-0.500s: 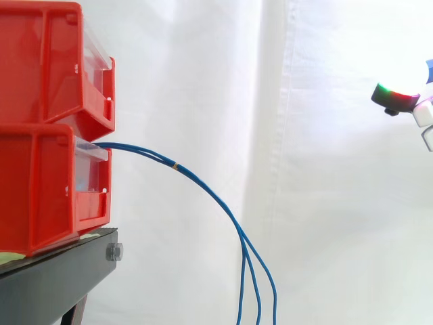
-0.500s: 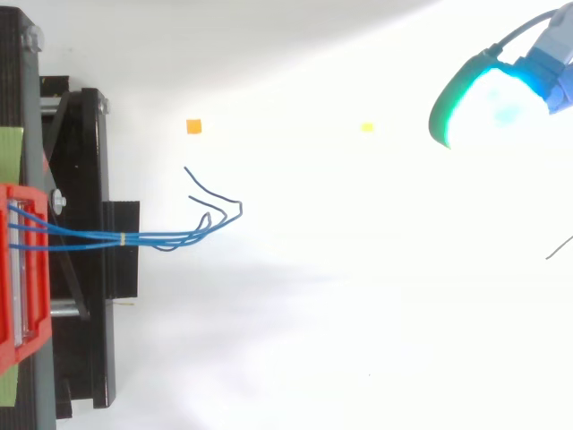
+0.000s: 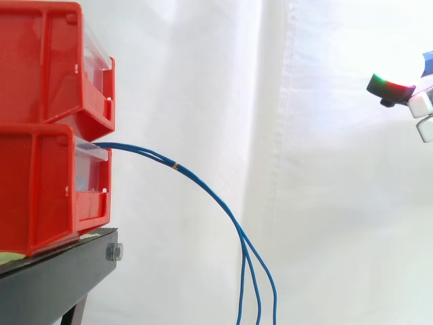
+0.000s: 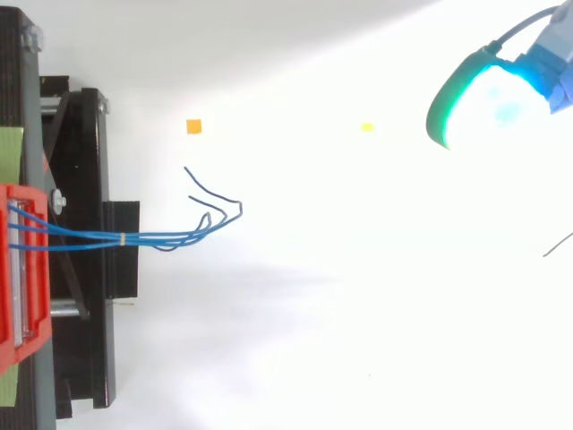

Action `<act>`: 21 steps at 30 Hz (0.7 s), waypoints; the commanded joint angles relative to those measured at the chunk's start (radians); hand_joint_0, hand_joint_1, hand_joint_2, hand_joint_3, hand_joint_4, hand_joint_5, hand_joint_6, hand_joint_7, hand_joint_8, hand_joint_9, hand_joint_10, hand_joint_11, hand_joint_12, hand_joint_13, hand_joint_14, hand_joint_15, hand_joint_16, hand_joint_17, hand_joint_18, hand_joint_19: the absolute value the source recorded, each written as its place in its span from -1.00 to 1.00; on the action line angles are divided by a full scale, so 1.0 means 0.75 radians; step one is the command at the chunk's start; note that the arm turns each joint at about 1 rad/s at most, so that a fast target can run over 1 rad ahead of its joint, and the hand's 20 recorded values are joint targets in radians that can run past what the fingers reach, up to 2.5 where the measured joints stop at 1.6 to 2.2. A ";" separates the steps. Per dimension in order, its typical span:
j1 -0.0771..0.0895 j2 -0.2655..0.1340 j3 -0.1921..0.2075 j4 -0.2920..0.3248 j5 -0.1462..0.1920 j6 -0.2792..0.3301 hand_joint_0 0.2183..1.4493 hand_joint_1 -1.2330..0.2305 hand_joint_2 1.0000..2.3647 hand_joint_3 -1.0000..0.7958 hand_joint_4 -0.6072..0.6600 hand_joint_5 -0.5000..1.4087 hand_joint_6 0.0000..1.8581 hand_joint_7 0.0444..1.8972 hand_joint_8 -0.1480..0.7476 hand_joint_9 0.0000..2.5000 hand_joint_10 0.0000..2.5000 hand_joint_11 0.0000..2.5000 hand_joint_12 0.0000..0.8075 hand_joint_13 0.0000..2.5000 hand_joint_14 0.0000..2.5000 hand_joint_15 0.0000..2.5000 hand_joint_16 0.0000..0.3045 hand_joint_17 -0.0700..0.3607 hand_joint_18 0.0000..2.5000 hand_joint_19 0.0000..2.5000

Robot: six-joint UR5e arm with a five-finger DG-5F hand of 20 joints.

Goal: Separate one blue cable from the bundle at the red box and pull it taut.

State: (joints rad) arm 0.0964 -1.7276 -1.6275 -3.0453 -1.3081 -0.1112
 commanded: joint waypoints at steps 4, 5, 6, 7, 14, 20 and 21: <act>0.002 0.001 0.000 0.007 -0.005 0.001 -0.52 -0.13 -1.00 -0.44 0.17 -0.67 -0.46 -0.21 -0.16 -0.51 -1.00 -0.87 -0.24 -0.57 -0.99 -0.77 -0.76 -0.29 -0.71 -0.59; 0.000 0.001 0.000 0.007 -0.005 0.001 -0.52 -0.13 -1.00 -0.44 0.17 -0.67 -0.46 -0.21 -0.16 -0.51 -1.00 -0.86 -0.24 -0.57 -0.99 -0.77 -0.76 -0.29 -0.71 -0.59; 0.002 0.001 0.000 0.007 -0.005 0.001 -0.52 -0.13 -1.00 -0.44 0.18 -0.67 -0.46 -0.21 -0.16 -0.51 -1.00 -0.87 -0.24 -0.56 -0.99 -0.77 -0.75 -0.29 -0.71 -0.59; 0.000 0.001 0.000 0.007 -0.005 0.001 -0.52 -0.13 -1.00 -0.44 0.19 -0.67 -0.46 -0.21 -0.15 -0.50 -0.99 -0.86 -0.24 -0.56 -0.99 -0.77 -0.76 -0.29 -0.71 -0.59; 0.002 -0.002 0.000 0.017 0.002 -0.009 -0.52 -0.13 -1.00 -0.44 0.19 -0.67 -0.46 -0.21 -0.15 -0.48 -1.00 -0.84 -0.23 -0.55 -0.99 -0.76 -0.75 -0.28 -0.70 -0.59; 0.008 -0.002 0.000 0.041 0.020 -0.071 -0.51 -0.13 -1.00 -0.44 0.19 -0.67 -0.46 -0.21 -0.15 -0.48 -1.00 -0.84 -0.23 -0.55 -0.99 -0.76 -0.75 -0.28 -0.69 -0.59; 0.011 -0.004 0.000 0.056 0.026 -0.091 -0.51 -0.13 -1.00 -0.44 0.19 -0.67 -0.46 -0.21 -0.15 -0.48 -1.00 -0.84 -0.24 -0.55 -0.99 -0.76 -0.75 -0.28 -0.69 -0.59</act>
State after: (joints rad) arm 0.1017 -1.7290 -1.6275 -3.0200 -1.2960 -0.1510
